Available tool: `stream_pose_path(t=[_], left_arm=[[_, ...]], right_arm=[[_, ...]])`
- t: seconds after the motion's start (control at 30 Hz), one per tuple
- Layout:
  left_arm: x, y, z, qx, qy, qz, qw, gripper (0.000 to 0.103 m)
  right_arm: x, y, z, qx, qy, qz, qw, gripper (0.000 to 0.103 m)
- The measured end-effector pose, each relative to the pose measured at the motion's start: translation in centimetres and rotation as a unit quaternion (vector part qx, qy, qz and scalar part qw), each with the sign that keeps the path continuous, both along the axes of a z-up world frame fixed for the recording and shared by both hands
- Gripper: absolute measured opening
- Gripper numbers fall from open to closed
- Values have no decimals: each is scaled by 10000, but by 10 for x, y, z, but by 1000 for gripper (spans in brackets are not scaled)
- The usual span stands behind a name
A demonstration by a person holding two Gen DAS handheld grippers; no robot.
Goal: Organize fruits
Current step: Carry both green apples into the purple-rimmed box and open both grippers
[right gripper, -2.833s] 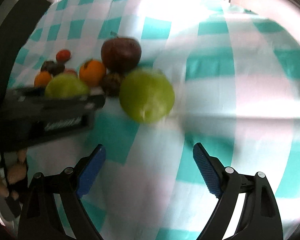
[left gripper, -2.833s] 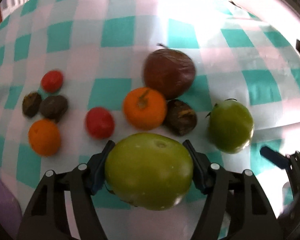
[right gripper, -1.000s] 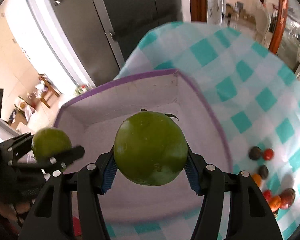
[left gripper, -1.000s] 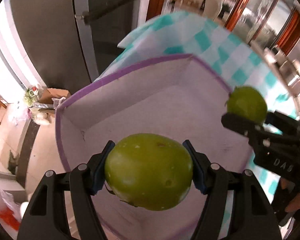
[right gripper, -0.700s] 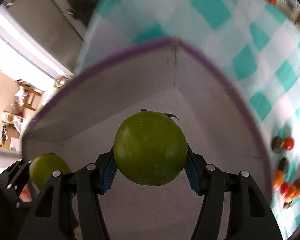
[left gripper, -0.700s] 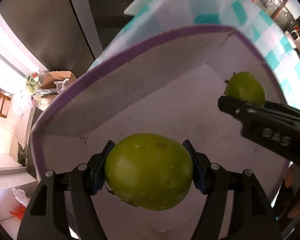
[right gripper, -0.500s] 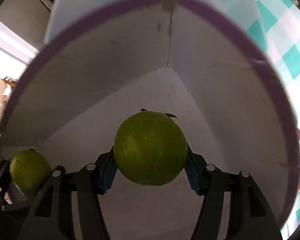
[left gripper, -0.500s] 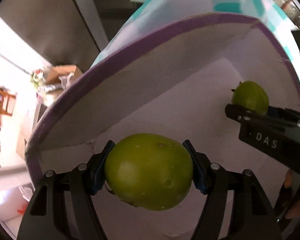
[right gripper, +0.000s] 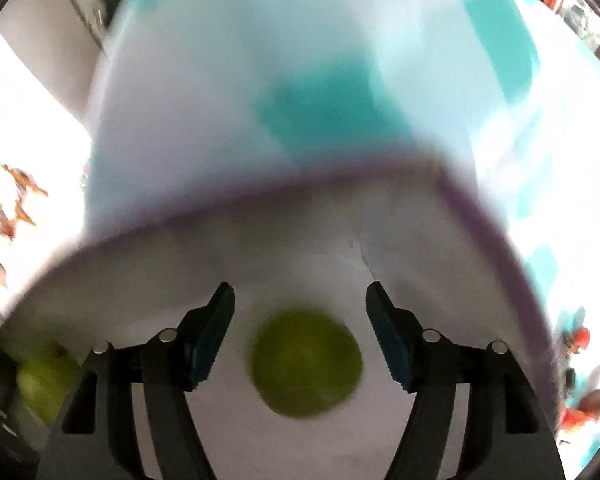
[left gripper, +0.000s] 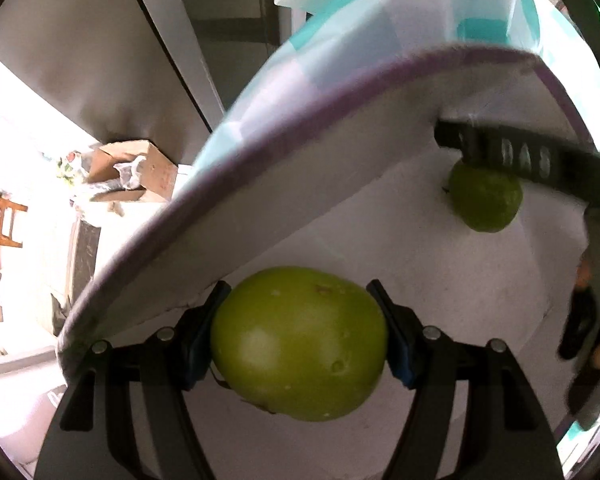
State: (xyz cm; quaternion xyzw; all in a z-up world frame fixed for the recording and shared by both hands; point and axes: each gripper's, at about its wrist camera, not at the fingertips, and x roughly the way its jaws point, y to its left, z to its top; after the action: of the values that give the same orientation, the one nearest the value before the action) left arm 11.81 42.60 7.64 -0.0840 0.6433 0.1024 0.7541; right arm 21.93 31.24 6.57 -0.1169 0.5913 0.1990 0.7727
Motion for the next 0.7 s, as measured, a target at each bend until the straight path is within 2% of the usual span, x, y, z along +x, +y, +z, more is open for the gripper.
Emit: stream_pose_path(t=[0.07, 0.13, 0.23, 0.3, 0.33, 0.37, 0.4, 0.43, 0.47, 0.5, 0.53, 0.57, 0.6, 0.63, 0.7], left_arm=[[-1, 4, 2, 110, -43, 41, 9999, 70], [-3, 0, 6, 93, -78, -25, 9999, 70], [-9, -5, 14, 8, -273, -196, 9994, 70], [-19, -13, 31, -132, -716, -379, 9966, 70], [-25, -19, 41, -119, -967, -456, 9942, 70], [-33, -28, 55, -54, -1323, -524, 9898, 70], [-43, -37, 72, 18, -1760, -584, 9827, 70], [-54, -48, 92, 90, -2274, -673, 9714, 75], [-61, -60, 106, 150, -2672, -763, 9605, 93], [-68, -68, 120, 215, -3053, -855, 9482, 101], [-77, -83, 135, 281, -3436, -946, 9339, 101], [-86, -104, 152, 339, -3907, -1095, 9133, 101], [-88, -120, 161, 356, -4110, -1205, 9029, 101], [-86, -137, 170, 305, -4174, -1353, 8981, 101], [-77, -175, 177, -6, -4013, -1734, 8994, 101]], right_arm=[[-7, 5, 9, -64, 29, 35, 10000, 65], [-19, 1, 24, 272, 42, 88, 9996, 74], [-45, -23, 59, 932, 144, 69, 9955, 75], [-73, -60, 102, 1621, -230, 52, 9865, 77], [-80, -85, 106, 1805, -431, 23, 9826, 80], [-93, -110, 129, 2087, -789, -108, 9747, 82], [-102, -142, 140, 2301, -1106, -261, 9665, 89], [-115, -175, 149, 2413, -1415, -436, 9591, 89], [-125, -205, 162, 2339, -1792, -742, 9527, 89], [-122, -221, 172, 2145, -2007, -1036, 9502, 89], [-126, -240, 171, 1941, -2121, -1304, 9489, 89], [-135, -275, 165, 1667, -2188, -1725, 9458, 89], [-139, -312, 153, 1414, -2176, -2181, 9408, 89], [-144, -355, 142, 1181, -2038, -2805, 9305, 89], [-142, -416, 106, 1145, -1826, -3542, 9100, 89]])
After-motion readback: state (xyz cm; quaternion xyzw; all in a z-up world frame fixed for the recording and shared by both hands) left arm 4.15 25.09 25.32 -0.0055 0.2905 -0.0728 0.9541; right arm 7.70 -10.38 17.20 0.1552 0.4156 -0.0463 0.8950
